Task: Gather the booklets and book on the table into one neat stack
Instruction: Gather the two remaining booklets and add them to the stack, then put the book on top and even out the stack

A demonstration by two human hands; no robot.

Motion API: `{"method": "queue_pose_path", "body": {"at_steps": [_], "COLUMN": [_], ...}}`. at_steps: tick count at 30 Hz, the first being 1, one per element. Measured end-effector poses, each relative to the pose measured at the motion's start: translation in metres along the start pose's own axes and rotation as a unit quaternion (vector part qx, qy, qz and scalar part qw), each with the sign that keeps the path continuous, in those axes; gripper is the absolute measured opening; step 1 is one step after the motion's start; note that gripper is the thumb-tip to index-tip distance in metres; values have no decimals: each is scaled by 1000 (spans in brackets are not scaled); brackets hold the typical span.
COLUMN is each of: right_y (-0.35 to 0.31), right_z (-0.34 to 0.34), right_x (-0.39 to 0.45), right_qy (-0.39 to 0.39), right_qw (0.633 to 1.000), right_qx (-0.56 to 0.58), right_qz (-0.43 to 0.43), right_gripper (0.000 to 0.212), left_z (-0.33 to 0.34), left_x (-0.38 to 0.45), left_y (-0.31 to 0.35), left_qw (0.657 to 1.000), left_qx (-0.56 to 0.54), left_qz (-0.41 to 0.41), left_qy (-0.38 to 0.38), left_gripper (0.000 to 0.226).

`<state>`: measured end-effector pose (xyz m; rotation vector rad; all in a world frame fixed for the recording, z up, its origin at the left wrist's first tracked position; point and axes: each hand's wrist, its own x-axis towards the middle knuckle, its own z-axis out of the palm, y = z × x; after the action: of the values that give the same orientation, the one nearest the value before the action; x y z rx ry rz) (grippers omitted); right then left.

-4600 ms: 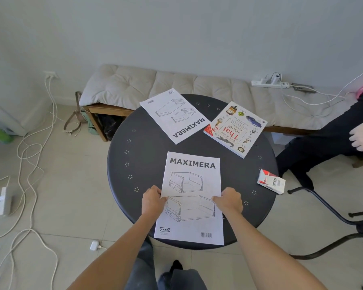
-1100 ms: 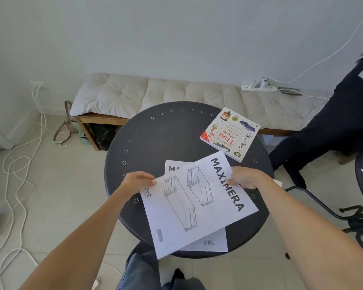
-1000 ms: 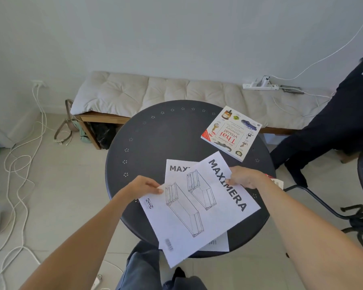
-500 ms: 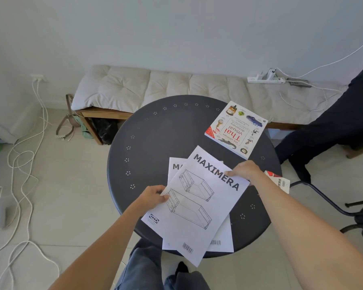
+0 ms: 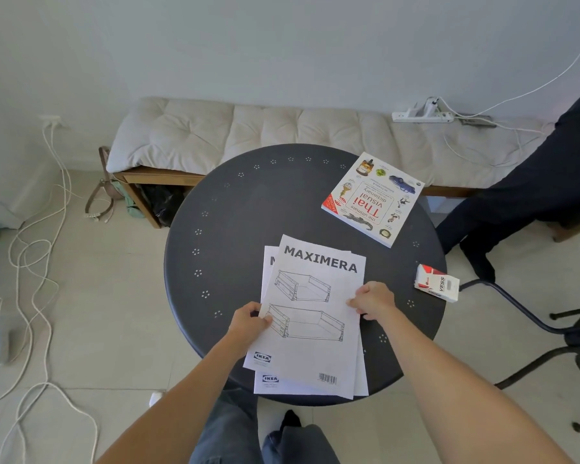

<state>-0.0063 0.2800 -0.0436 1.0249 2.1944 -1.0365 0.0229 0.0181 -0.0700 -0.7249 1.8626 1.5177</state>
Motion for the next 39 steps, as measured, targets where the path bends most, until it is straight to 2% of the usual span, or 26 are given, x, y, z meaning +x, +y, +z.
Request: {"method": "queue_pose_path", "body": {"at_steps": [3,7,13,16,22,30,33,39], "right_y": [2,10,16,17,14,-11,-22,-42], "right_z": [6,14,17,15,6,-25,-41,-76], "right_x": [-4,-4,-8,-8,-7,16,30,63], "right_qy": [68,78,88,88,78,67,57,99], "right_qw": [995,993,987,984,983,992,996,985], "right_qx": [-65,-73,-83,-96,-106,-24,36,141], "right_qz": [-37,-51,-106,-120,-129,-101,-65,-16], "right_gripper": [31,17,15,18,22,35,47,49], "left_z": [6,15,25,28,23,14,16,39], "left_x": [-3,-11,-23,-25,-21,22,44,90], "left_y": [-8,-24,-31,-30,-18,79,123,198], "left_qw": [999,988,924,913,922,916,918,925], "left_qx": [27,107,323,346,323,348,349,332], "left_qz": [17,45,113,122,113,160,160,164], "left_qy": [41,98,171,179,180,117,102,84], "left_gripper": [5,11,39,46,48,47,29,40]}}
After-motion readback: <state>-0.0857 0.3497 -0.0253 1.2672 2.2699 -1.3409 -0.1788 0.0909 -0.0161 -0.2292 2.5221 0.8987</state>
